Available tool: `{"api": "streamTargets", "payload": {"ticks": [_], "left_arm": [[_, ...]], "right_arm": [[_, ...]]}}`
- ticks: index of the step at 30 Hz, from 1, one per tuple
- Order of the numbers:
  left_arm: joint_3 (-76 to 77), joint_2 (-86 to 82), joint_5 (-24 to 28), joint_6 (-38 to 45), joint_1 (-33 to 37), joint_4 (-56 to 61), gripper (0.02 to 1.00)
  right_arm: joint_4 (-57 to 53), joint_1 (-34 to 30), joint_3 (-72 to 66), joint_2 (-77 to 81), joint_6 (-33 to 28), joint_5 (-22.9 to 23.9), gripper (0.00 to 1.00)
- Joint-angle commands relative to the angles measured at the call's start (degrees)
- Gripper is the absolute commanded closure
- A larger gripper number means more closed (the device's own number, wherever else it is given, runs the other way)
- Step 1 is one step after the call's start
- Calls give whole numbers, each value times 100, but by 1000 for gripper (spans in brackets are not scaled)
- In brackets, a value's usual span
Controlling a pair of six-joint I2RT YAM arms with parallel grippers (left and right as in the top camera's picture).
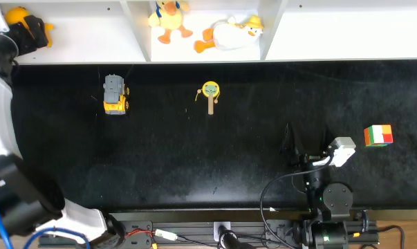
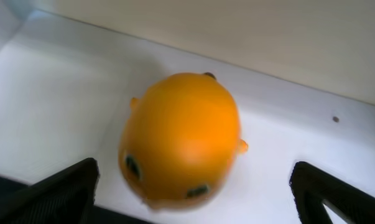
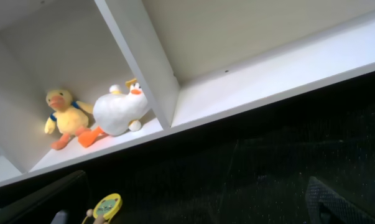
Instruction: Store Toys
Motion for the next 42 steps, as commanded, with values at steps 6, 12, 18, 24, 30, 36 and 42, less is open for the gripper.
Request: {"api": "streamTargets", "payload": {"ticks": [6,12,18,24,30,36,42], "left_arm": [[131,-1078,-216,280,-55,-1390,20],[129,-1794,-356,507,-251,-2302,18],[-175,-1993,-398,625,-898,-2940,23],[-1047,-1928,-564,385,-1755,-2439,20],[-1910,-1915,-678,-94,-1928,-1943,20],[-2444,-1869,-632,-90,-1941,-1655,20],[-2846,-1556,-656,-87,-2055,-1036,20]], "right_arm": [[20,26,-76,-2,22,50,5],[20,28,-76,-2,22,50,5],[20,26,-76,-2,22,50,5],[20,26,-76,-2,22,50,5],[20,28,-76,-2,22,50,7],[20,26,-76,-2,22,50,7],[20,26,-76,-2,22,50,5]]}}
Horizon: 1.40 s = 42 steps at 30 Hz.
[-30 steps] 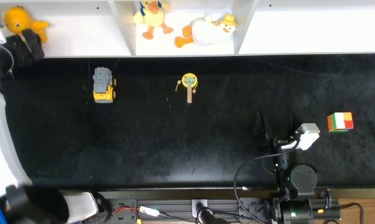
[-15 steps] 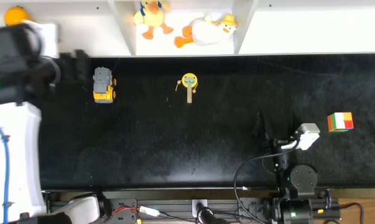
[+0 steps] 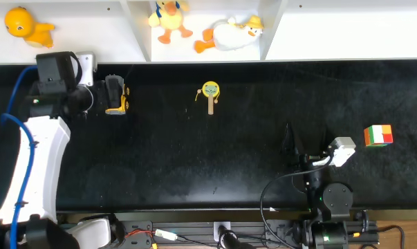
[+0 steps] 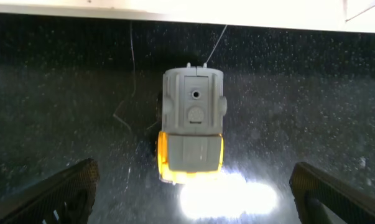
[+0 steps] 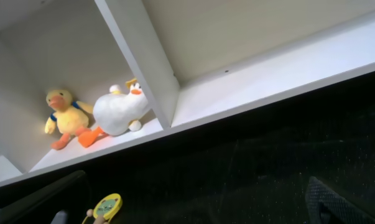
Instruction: Store Toys
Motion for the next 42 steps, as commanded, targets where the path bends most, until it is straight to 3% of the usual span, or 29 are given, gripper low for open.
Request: {"api": "streamTargets", "payload": {"ticks": [1,21,26,34,42], "left_arm": [[-219,369,-50,-120,-111,308,20],[-221,1670,-258,-105,-116,1263,42],[-221,1692,-232,-105,-116,1344,165],[-219,1692,-118,-170,-116,1335,514],[-66,1674,72,-321,-116,1196,643]], "right_arm": [[26,28,-76,-2,24,48,5],[26,28,-76,-2,24,48,5],[26,28,-76,-2,24,48,5],[26,28,-76,-2,24,48,7],[26,26,-76,-2,24,48,5]]}}
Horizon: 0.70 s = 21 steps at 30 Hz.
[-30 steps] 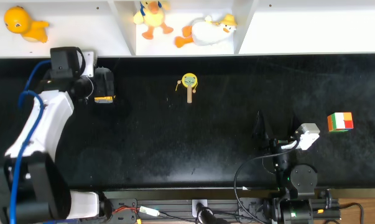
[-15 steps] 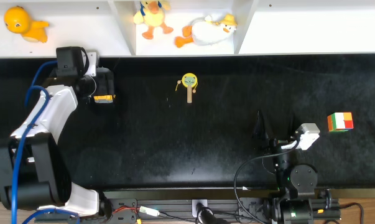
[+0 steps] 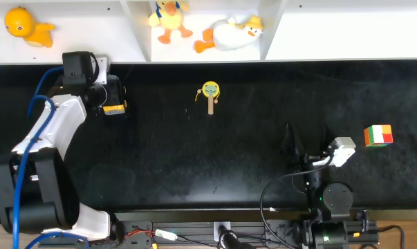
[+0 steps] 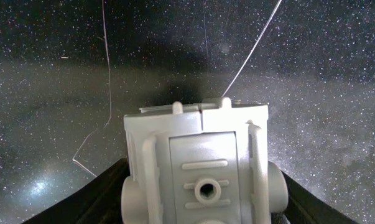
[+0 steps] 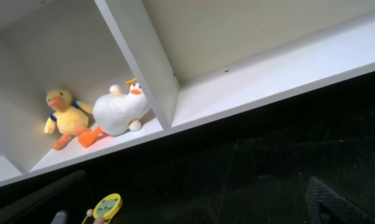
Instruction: Store Toys
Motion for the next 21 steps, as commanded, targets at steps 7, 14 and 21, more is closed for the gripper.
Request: {"api": "streamTargets", "payload": {"ticks": [7,14,21], "left_arm": [[787,-400,229,-164,-17,-1034,763],[920,-1102,-289,-157,-251,-1086,844],[920,-1126,-1029,37,-750,-142,875]], "right_arm": [[24,26,-76,-2,22,48,5],[24,26,-76,-2,22,48,5],[24,26,-76,-2,22,48,5]]}}
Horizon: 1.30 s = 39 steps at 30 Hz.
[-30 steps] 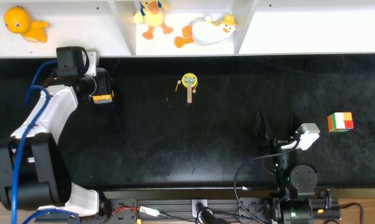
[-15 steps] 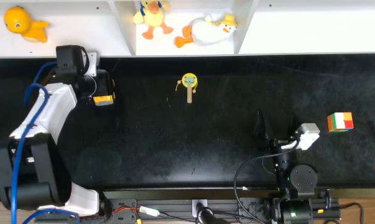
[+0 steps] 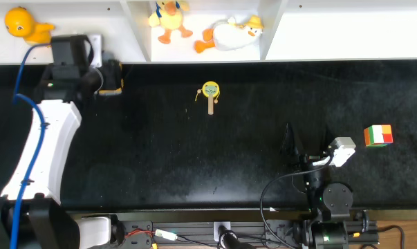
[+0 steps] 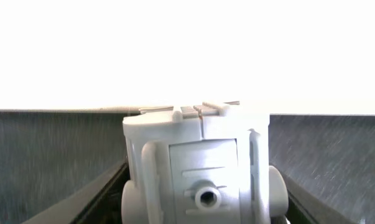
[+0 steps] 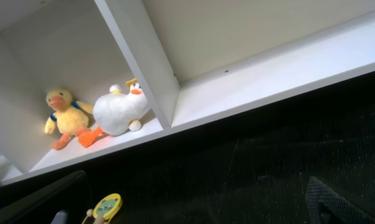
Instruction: Store Toys
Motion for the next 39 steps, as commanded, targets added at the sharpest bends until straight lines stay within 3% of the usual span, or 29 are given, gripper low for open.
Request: {"api": "streamTargets", "payload": {"ticks": [1,24,31,35,36,37,39], "left_arm": [[136,-9,-726,114,-258,457,875],[136,962,-791,282,-186,2328,869],[138,1130,-289,282,-33,2551,864],[136,1130,-286,282,-17,2618,717],[136,1130,-286,282,-17,2612,625],[136,1130,-284,280,-17,2603,452],[136,1130,-284,280,-17,2597,325]], "right_arm": [[26,28,-76,-2,22,50,5],[26,28,-76,-2,22,50,5],[26,28,-76,-2,22,50,5],[26,26,-76,-2,22,50,5],[26,26,-76,-2,22,50,5],[28,28,-76,-2,22,50,5],[26,28,-76,-2,22,50,5]]}}
